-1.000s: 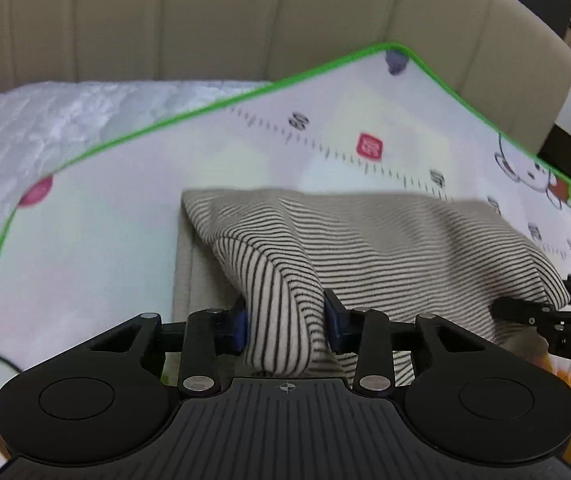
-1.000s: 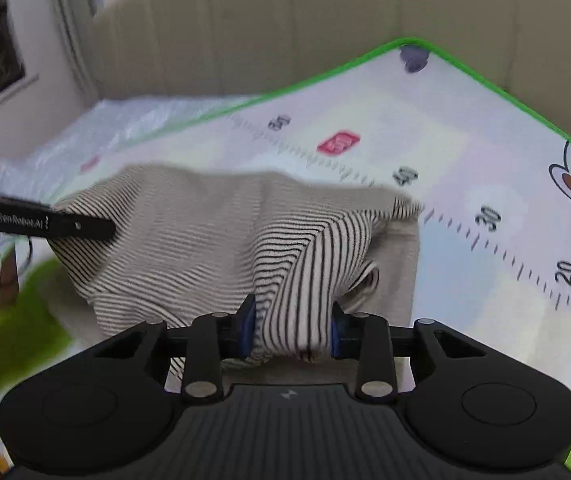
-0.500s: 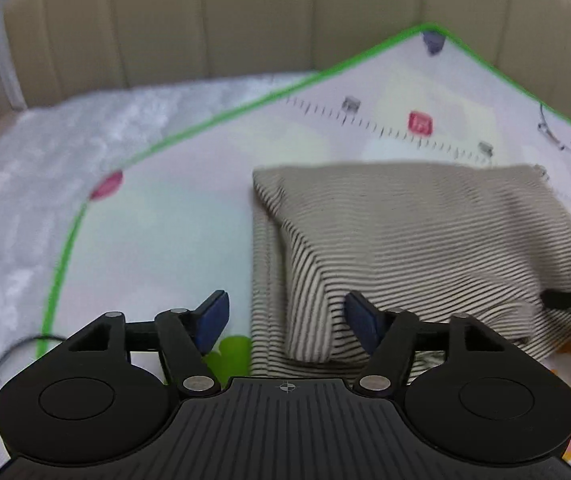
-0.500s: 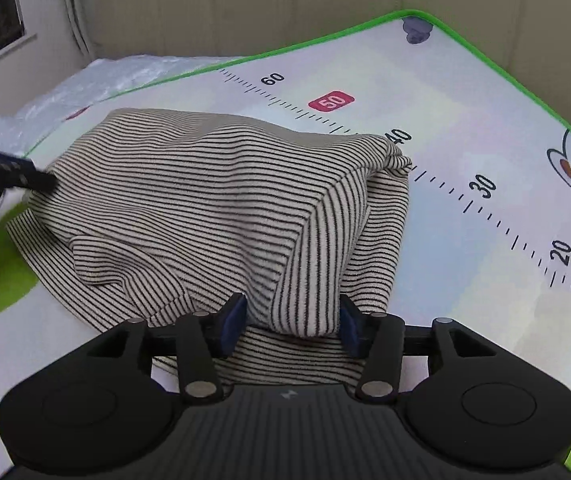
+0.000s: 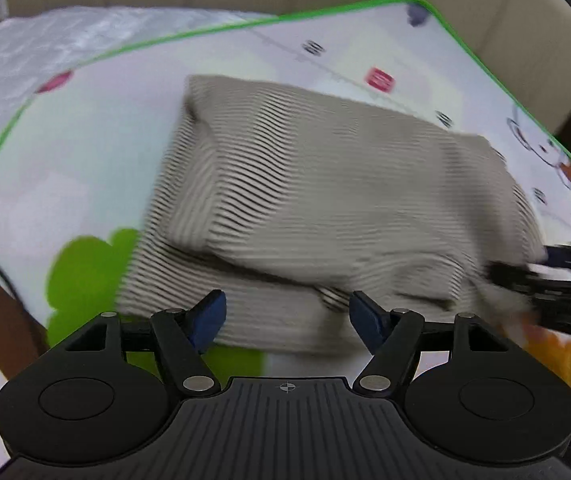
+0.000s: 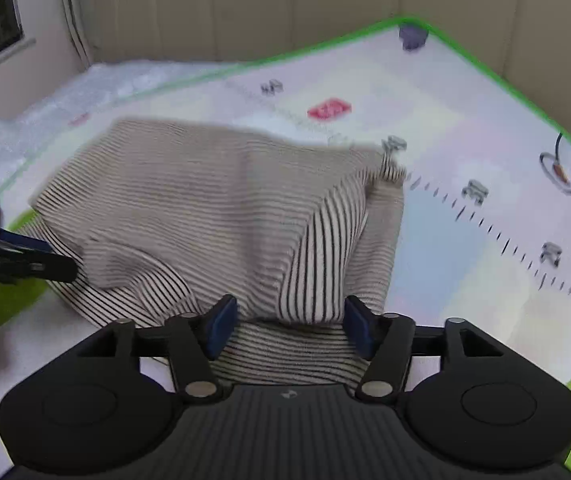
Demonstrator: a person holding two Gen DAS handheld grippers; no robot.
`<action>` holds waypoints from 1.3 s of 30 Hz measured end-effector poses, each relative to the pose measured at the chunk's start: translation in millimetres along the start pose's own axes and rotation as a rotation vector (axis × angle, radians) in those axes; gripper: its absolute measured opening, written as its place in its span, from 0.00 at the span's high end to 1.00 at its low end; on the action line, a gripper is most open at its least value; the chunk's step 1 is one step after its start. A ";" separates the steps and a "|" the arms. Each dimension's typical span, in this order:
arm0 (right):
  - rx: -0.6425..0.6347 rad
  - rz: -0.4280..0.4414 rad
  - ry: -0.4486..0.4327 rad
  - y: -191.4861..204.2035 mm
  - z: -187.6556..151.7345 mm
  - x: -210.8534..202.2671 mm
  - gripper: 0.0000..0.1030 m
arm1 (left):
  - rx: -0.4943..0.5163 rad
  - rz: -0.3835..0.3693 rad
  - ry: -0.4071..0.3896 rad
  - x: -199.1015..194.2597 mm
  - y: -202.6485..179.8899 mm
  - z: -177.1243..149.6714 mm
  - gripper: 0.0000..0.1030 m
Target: Fold clothes
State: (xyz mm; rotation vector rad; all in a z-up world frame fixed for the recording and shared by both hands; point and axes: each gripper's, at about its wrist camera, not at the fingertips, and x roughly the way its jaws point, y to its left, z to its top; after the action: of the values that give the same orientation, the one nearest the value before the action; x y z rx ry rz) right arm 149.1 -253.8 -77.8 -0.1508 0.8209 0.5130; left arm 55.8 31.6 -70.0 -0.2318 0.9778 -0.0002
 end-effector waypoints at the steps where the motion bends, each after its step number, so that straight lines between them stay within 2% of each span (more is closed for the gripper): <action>1: 0.008 0.009 -0.023 -2.1 5.6 -6.4 0.35 | -0.008 0.008 -0.008 0.4 3.0 1.3 0.28; 3: 0.029 0.013 -0.061 -7.4 20.9 -12.4 0.27 | -0.025 -0.001 -0.008 2.6 10.1 4.9 0.24; 5: 0.052 -0.002 -0.091 -13.7 41.2 -9.1 0.09 | -0.027 -0.011 -0.005 5.3 14.5 6.8 0.22; 7: 0.062 -0.047 -0.110 -20.3 61.7 5.8 0.05 | -0.015 -0.014 -0.008 4.5 14.0 5.8 0.20; 9: 0.004 -0.101 -0.100 -19.2 80.1 29.2 0.07 | -0.006 -0.022 -0.010 6.2 12.5 6.0 0.17; 11: -0.072 -0.152 -0.066 -15.4 93.7 55.4 0.28 | 0.001 -0.033 -0.011 10.6 11.9 8.7 0.16; 13: -0.161 -0.200 0.003 -8.6 99.7 85.7 0.38 | 0.009 -0.041 -0.011 12.7 13.3 9.5 0.15; 15: -0.231 -0.238 0.059 -3.6 93.0 109.2 0.38 | 0.014 -0.047 -0.014 14.3 14.2 11.3 0.13; 17: -0.244 -0.246 0.046 -5.2 82.5 114.3 0.38 | 0.021 -0.051 -0.017 17.0 15.2 13.8 0.12; 20: -0.156 -0.226 0.024 -19.0 69.3 106.9 0.37 | 0.036 -0.053 -0.030 22.4 16.2 19.4 0.10; 23: -0.131 -0.223 0.025 -23.3 52.2 93.3 0.36 | 0.065 -0.048 -0.056 29.9 16.3 28.4 0.07; 27: -0.105 -0.202 0.060 -26.0 37.3 76.6 0.36 | 0.131 -0.034 -0.129 48.0 21.4 65.6 0.04; 29: -0.104 -0.192 0.086 -26.9 36.1 74.3 0.32 | 0.131 -0.028 -0.181 52.9 25.3 85.8 0.04; 32: -0.133 -0.189 0.124 -26.2 38.1 76.3 0.28 | 0.037 -0.045 -0.199 44.2 32.6 92.3 0.05; 36: -0.204 -0.185 0.162 -25.3 46.6 83.0 0.21 | -0.216 -0.079 -0.107 23.9 42.9 53.2 0.06; 37: -0.200 -0.178 0.170 -27.8 47.4 84.6 0.20 | -0.253 -0.084 -0.089 21.6 41.7 42.8 0.07; 39: -0.176 -0.151 0.194 -36.5 50.3 87.3 0.18 | -0.233 -0.106 -0.103 21.7 31.3 27.6 0.08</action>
State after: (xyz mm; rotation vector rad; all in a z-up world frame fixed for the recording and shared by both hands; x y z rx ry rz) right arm 249.8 -236.3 -109.9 -0.4261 0.9445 0.4319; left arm 87.4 65.2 -79.1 -0.4931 0.8613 0.0284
